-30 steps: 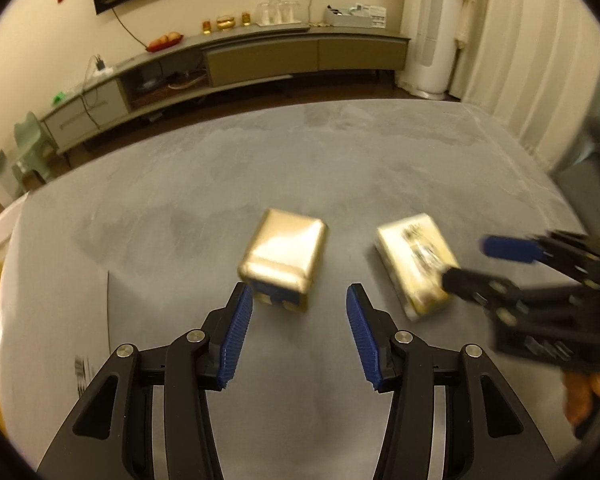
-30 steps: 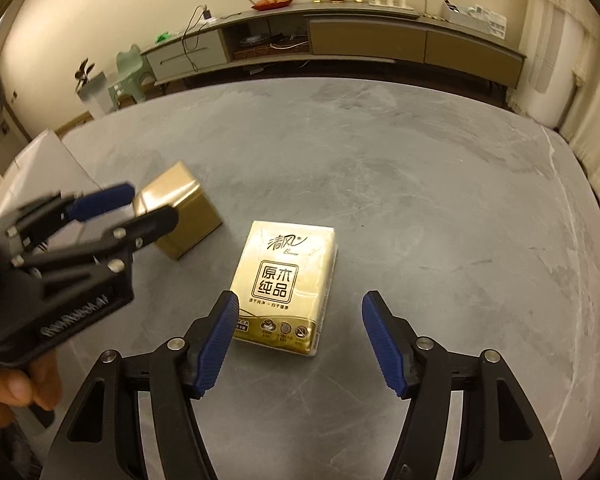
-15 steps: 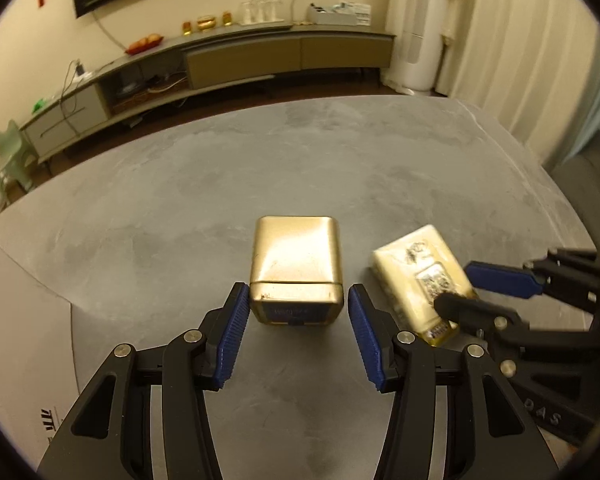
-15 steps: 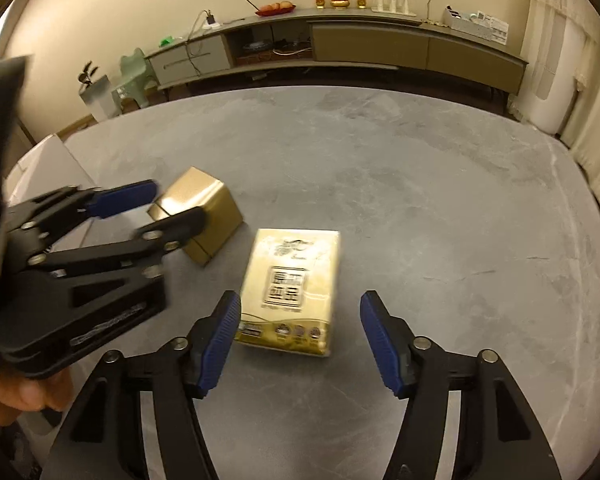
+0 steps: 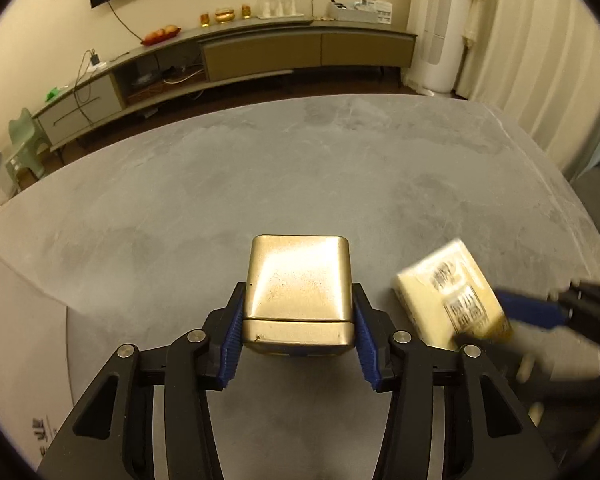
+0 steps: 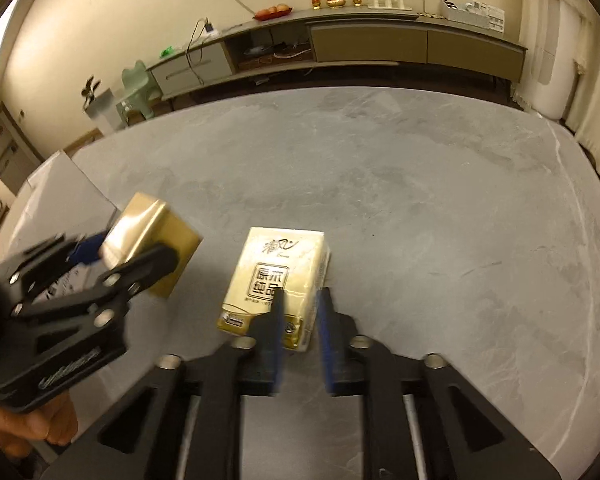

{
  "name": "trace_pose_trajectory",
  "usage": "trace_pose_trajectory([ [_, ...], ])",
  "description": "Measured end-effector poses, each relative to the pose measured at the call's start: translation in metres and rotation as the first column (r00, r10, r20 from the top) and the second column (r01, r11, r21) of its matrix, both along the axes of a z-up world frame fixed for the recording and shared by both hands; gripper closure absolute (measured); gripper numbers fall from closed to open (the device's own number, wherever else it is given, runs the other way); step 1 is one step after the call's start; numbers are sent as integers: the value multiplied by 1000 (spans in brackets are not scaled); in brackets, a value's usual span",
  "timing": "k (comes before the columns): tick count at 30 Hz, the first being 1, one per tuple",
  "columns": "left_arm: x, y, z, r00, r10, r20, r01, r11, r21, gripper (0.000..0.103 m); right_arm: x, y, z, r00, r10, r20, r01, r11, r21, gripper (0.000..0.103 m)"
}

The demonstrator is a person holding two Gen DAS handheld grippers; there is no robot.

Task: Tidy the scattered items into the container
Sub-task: 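Grasp the gold tin with the left gripper while the right gripper grasps the tissue pack, then lift and carry the gold tin and tissue pack in both grippers over the box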

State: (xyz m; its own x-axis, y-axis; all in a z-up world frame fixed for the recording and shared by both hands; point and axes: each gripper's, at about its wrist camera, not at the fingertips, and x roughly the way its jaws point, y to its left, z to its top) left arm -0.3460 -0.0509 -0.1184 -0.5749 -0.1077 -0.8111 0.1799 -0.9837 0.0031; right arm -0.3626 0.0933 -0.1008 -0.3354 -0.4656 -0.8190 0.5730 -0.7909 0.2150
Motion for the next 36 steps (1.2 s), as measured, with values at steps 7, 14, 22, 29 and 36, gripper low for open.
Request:
trace_pose_trajectory([
  [7, 45, 1, 26, 999, 14, -44, -13, 1000, 27, 53, 10, -32, -25, 995, 47, -85, -38, 994, 98, 28],
  [14, 86, 4, 41, 998, 23, -54, -21, 999, 34, 53, 11, -30, -19, 997, 40, -69, -34, 995, 95, 50],
  [22, 126, -1, 67, 992, -16, -129, 24, 998, 63, 53, 43, -26, 19, 995, 63, -73, -63, 998, -7, 50],
  [29, 142, -34, 61, 987, 66, -144, -40, 983, 177, 53, 82, -39, 43, 991, 102, -85, -106, 993, -45, 50],
  [36, 159, -33, 94, 971, 52, -235, -20, 990, 136, 53, 107, -56, 78, 986, 108, -129, -120, 989, -84, 50],
])
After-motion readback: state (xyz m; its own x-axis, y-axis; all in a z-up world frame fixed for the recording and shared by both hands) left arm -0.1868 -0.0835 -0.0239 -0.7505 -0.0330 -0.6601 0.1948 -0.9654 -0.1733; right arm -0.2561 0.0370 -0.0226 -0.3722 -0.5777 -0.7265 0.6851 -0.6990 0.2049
